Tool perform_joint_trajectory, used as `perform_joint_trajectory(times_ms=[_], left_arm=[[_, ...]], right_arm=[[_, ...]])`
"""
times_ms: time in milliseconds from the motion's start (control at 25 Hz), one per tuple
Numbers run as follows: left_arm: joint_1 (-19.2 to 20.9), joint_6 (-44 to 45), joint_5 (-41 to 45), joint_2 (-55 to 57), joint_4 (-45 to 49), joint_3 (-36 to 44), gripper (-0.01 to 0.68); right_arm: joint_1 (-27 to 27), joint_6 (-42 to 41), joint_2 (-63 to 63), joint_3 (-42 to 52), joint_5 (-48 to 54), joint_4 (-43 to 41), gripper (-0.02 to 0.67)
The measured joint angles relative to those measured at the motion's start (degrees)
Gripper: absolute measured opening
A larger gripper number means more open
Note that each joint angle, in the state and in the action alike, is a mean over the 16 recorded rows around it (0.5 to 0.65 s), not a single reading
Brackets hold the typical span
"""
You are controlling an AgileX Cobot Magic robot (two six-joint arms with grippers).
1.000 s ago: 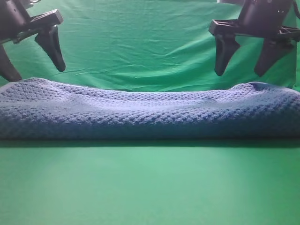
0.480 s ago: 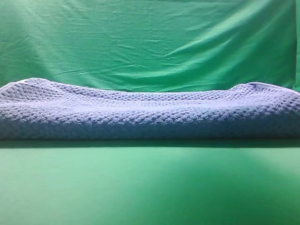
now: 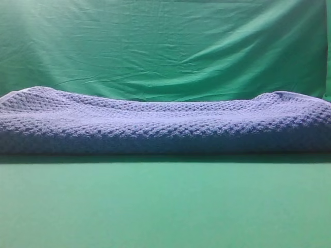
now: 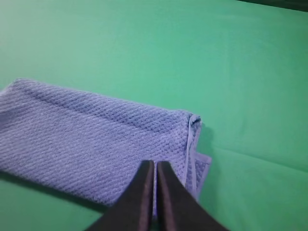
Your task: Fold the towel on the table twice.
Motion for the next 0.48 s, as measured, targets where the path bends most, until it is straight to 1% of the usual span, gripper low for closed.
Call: perform_joint_trajectory(times_ms=[240, 480], left_arm=[[0.0, -0.4, 5.0, -11.0, -0.1, 1.4, 0.000], [0.0, -1.2, 7.6, -22.1, -0.3, 5.9, 0.000]], right_arm=[[0.0, 1.5, -10.5, 0.0, 4.8, 0.4, 0.000], [0.0, 3.6, -20.5, 1.2, 6.8, 0.8, 0.000]])
